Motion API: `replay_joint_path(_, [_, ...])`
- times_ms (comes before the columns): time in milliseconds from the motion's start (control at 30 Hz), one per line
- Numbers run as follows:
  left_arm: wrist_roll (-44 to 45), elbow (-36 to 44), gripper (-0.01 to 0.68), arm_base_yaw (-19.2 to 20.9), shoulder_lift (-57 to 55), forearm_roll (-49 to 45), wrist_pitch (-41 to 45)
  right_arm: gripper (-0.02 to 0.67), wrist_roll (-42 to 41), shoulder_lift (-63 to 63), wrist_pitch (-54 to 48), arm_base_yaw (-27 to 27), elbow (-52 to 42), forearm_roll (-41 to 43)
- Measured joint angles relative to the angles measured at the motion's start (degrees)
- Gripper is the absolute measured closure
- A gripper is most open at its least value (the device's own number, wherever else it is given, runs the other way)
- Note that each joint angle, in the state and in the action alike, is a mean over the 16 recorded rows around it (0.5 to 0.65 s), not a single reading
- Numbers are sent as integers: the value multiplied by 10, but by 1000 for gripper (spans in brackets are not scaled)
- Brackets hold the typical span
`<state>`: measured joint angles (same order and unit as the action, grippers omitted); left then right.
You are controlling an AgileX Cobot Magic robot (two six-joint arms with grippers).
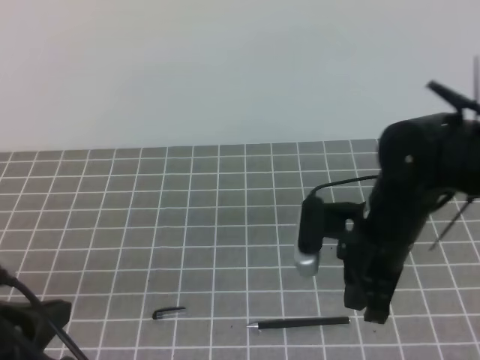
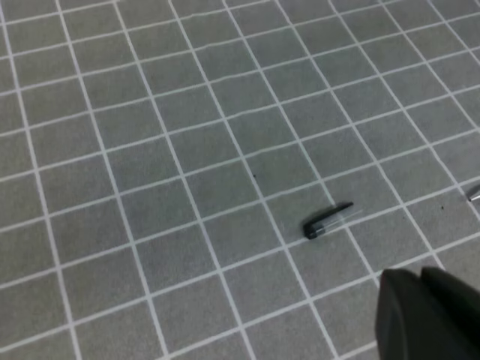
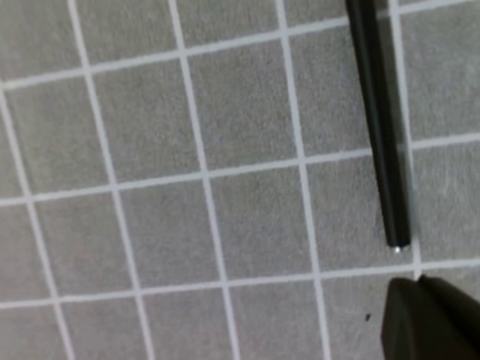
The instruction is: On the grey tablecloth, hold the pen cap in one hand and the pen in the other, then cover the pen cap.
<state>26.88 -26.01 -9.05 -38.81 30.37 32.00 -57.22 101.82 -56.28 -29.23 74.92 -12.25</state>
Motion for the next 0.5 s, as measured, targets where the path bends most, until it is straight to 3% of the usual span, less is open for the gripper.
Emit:
replay_joint_path(233, [20, 0, 675, 0, 0, 11, 1, 607, 0, 49, 0, -25, 34, 29])
replay_joint_path(500, [25, 0, 676, 0, 0, 12, 2, 440, -7, 65, 12, -31, 40, 34])
